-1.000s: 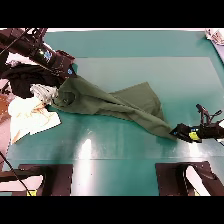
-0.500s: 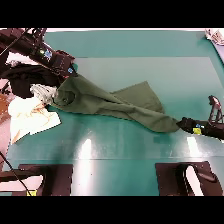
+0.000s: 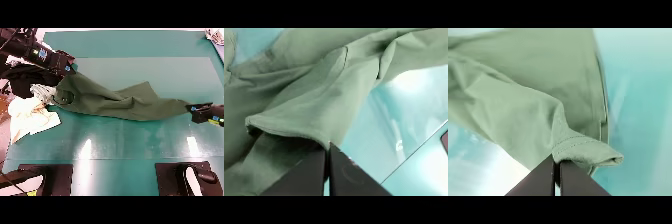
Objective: Fold the shirts.
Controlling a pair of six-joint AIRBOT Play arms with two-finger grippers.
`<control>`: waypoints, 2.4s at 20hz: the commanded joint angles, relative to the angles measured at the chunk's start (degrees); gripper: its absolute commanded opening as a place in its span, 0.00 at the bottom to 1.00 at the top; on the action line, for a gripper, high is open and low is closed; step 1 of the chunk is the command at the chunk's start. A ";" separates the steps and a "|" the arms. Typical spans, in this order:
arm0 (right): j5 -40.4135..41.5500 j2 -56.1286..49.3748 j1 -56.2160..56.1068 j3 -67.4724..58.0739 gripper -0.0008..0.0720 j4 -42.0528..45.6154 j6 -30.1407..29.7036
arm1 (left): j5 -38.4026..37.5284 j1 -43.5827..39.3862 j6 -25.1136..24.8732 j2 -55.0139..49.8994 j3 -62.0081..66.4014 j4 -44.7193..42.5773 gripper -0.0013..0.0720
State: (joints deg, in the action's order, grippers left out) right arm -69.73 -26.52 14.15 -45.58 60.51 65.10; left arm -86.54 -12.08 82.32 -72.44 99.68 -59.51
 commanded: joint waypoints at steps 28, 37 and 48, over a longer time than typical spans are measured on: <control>9.60 -49.13 -11.63 -40.06 0.04 18.86 16.79 | 18.93 0.04 12.11 -25.62 12.39 -15.28 0.05; 11.80 -59.39 -6.75 -37.88 0.04 14.05 9.31 | 32.85 0.04 11.34 -30.64 12.37 -22.47 0.05; 10.58 -57.20 -5.42 -37.88 0.04 15.98 7.45 | 27.02 2.49 7.17 -30.62 11.15 -25.75 0.05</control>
State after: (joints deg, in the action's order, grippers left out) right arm -59.11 -84.71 7.97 -83.46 76.25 72.77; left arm -58.76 -10.39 89.80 -103.11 110.87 -84.88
